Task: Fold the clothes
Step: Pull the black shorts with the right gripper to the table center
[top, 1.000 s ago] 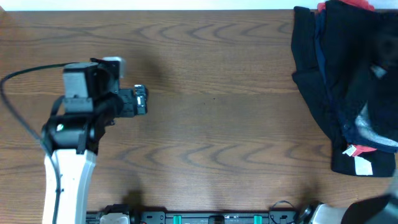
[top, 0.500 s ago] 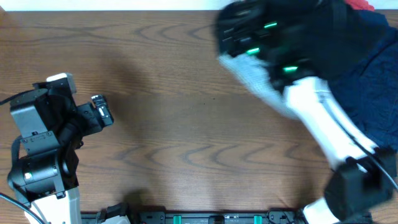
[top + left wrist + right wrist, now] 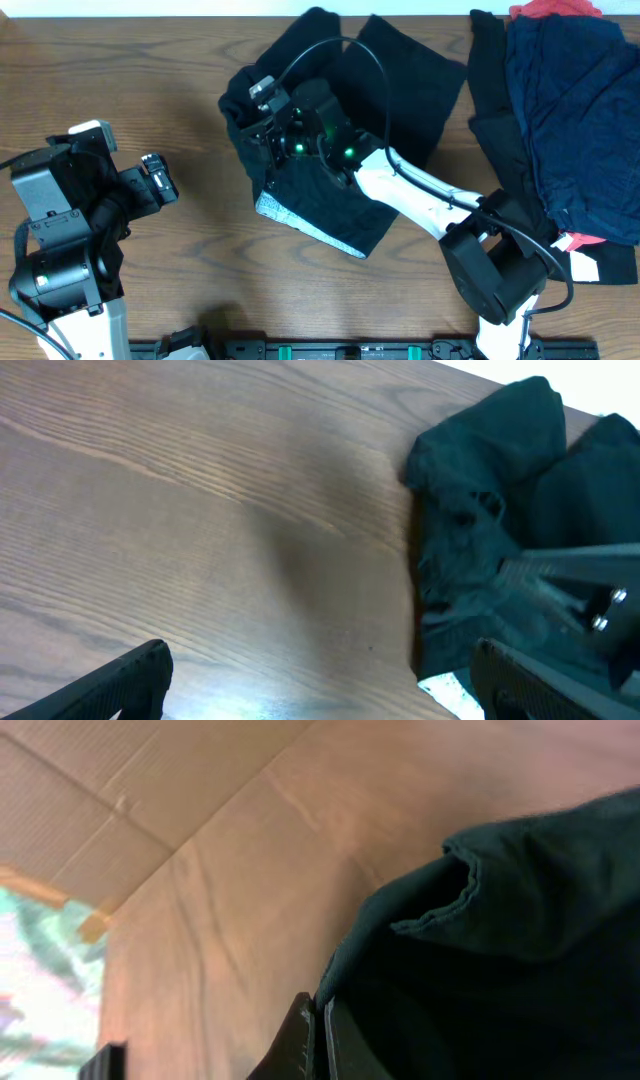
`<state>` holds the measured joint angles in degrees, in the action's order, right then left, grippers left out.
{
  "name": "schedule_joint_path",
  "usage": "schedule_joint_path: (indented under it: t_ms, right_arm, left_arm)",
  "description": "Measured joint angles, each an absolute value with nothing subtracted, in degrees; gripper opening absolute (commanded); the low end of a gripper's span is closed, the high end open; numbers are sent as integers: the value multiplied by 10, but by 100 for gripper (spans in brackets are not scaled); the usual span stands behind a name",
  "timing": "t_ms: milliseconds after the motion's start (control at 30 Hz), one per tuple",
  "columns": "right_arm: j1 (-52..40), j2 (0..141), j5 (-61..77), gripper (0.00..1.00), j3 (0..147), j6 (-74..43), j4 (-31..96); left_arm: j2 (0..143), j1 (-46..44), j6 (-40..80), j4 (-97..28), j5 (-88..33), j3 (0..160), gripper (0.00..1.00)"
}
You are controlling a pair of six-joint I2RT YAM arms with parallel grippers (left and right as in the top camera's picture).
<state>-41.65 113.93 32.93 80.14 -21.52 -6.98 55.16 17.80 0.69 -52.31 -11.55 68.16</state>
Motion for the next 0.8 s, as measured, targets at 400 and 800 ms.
schedule_joint_path:
  t_ms: [400, 800]
  right_arm:
    - [-454, 1133, 393, 99, 801, -208, -22]
    - [-329, 970, 203, 99, 806, -113, 306]
  left_arm:
    - [578, 178, 9, -514, -116, 682, 96]
    - [599, 179, 15, -513, -170, 682, 95]
